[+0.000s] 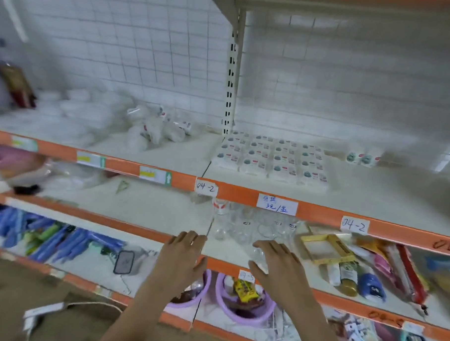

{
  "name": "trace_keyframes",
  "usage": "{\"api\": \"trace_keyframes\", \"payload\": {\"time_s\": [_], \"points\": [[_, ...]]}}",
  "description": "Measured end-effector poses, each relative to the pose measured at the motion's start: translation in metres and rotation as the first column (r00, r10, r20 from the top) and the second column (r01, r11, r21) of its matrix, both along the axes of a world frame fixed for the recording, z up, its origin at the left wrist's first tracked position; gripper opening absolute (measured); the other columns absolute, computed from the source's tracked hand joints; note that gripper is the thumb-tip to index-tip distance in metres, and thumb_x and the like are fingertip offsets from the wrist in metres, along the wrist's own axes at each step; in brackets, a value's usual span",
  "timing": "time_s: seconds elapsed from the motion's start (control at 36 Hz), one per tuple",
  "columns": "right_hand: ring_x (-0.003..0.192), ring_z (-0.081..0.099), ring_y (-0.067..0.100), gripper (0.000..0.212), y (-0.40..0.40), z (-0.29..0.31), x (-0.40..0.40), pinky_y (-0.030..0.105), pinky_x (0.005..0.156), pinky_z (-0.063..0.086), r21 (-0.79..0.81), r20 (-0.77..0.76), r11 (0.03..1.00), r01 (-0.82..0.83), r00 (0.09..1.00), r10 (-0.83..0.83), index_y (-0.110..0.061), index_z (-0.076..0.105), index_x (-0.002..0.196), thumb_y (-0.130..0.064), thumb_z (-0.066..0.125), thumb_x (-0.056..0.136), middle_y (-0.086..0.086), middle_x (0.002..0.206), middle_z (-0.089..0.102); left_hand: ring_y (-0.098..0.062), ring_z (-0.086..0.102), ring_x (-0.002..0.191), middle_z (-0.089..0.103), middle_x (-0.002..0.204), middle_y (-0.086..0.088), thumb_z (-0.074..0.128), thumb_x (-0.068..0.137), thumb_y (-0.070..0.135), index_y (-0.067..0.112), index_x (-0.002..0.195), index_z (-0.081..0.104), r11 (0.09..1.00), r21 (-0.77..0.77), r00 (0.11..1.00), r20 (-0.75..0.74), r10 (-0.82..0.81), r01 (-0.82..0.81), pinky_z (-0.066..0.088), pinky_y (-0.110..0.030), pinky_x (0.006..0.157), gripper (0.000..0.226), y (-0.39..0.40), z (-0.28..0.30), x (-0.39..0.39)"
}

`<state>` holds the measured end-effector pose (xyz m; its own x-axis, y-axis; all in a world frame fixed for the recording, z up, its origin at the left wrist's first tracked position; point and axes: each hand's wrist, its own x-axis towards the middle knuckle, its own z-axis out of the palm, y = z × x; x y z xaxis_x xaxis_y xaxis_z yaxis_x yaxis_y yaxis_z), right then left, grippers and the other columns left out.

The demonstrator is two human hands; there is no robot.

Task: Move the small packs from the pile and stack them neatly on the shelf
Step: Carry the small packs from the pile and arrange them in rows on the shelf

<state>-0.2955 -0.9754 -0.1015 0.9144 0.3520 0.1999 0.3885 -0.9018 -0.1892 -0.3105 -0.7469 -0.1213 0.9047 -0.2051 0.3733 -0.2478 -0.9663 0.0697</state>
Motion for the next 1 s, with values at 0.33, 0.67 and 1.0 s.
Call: {"api": "trace_keyframes", "payload": {"time_s": [0.33, 0.67, 1.0], "points": [[0.122, 0.041, 0.012, 0.043, 0.184, 0.011, -0.007, 0.025, 0.097, 0.035, 0.057, -0.132, 0.873, -0.485, 0.863, 0.488, -0.028, 0.037, 0.134, -0.044, 0.04, 0.094, -0.011, 0.133, 0.044, -0.021, 0.067, 0.068, 0.069, 0.078, 0.0, 0.04, 0.068, 0.044, 0.016, 0.092, 0.069, 0.851, 0.021, 0.85, -0.045, 0.524, -0.524, 0.053, -0.028, 0.055, 0.047, 0.167, 0.022, -0.107], [0.119, 0.043, 0.01, 0.045, 0.397, 0.014, -0.03, 0.022, 0.093, 0.036, 0.104, -0.142, 0.757, -0.645, 0.744, 0.653, -0.026, 0.039, 0.134, -0.045, 0.041, 0.093, -0.01, 0.133, 0.046, -0.018, 0.066, 0.07, 0.065, 0.078, 0.003, 0.042, 0.066, 0.044, 0.02, 0.094, 0.066, 0.739, -0.049, 0.74, -0.063, 0.669, -0.672, 0.052, -0.025, 0.054, 0.044, 0.342, 0.022, -0.168], [0.119, 0.042, 0.008, 0.04, 0.501, 0.013, 0.005, 0.024, 0.093, 0.037, 0.072, -0.208, 0.821, -0.566, 0.797, 0.567, -0.031, 0.039, 0.132, -0.044, 0.041, 0.094, -0.014, 0.131, 0.044, -0.009, 0.065, 0.068, 0.065, 0.079, 0.01, 0.044, 0.068, 0.047, 0.025, 0.091, 0.067, 0.806, -0.079, 0.802, -0.195, 0.565, -0.587, 0.05, -0.02, 0.05, 0.039, 0.464, 0.011, -0.121]]}}
